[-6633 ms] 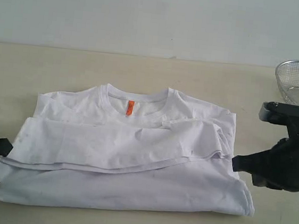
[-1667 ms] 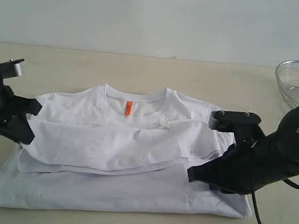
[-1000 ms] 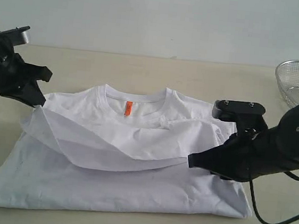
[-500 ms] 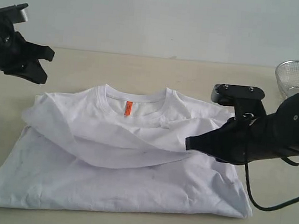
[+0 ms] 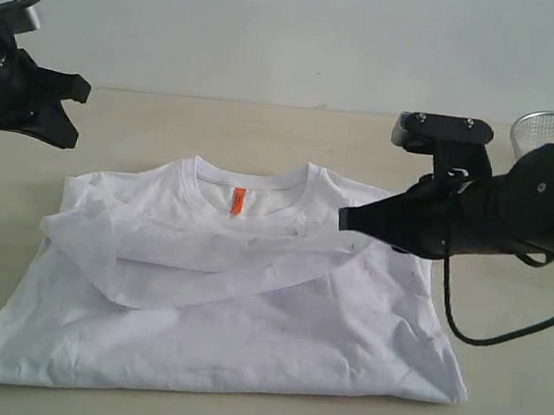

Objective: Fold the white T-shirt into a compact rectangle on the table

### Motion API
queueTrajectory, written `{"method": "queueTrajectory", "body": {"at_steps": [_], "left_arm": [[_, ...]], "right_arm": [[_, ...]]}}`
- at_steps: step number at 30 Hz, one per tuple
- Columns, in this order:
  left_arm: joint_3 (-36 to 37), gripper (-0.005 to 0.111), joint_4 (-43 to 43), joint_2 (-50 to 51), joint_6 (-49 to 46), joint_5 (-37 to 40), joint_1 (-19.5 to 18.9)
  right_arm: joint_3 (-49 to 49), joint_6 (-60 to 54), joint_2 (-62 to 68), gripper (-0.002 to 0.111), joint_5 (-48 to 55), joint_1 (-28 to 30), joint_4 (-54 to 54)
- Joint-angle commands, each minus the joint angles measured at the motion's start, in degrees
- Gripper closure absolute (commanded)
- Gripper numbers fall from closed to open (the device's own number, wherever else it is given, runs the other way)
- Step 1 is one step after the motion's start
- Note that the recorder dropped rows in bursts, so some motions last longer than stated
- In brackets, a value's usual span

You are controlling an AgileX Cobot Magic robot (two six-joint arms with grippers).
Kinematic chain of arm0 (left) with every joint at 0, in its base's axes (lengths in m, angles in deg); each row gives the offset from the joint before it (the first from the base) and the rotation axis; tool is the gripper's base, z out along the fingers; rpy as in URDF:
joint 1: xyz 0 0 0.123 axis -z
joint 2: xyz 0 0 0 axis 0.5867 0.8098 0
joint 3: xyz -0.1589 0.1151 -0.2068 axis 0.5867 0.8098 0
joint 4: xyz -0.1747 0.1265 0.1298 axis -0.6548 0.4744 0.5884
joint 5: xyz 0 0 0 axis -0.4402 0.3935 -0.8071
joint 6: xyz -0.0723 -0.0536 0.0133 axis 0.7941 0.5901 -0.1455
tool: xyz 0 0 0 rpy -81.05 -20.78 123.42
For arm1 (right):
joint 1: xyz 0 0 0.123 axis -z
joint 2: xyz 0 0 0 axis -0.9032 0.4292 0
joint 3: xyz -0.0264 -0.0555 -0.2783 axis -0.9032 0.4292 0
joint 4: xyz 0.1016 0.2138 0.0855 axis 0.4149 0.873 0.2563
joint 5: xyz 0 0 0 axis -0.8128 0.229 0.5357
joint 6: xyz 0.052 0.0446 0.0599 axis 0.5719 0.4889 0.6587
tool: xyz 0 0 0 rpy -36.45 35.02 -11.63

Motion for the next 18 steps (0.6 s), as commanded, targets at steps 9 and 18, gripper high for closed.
{"method": "queueTrajectory", "body": {"at_steps": [9, 18], "left_arm": [[-0.3, 0.102, -1.2, -1.6, -0.6, 9.1, -0.1], [-0.3, 0.102, -1.2, -6.6, -0.9, 12.1, -0.1]], "right_arm": [[-12.3, -0.3, 8.6, 0.108, 3.5, 8.0, 0.0], [-21.2, -0.3, 9.7, 0.108, 6.1, 8.6, 0.0]]}}
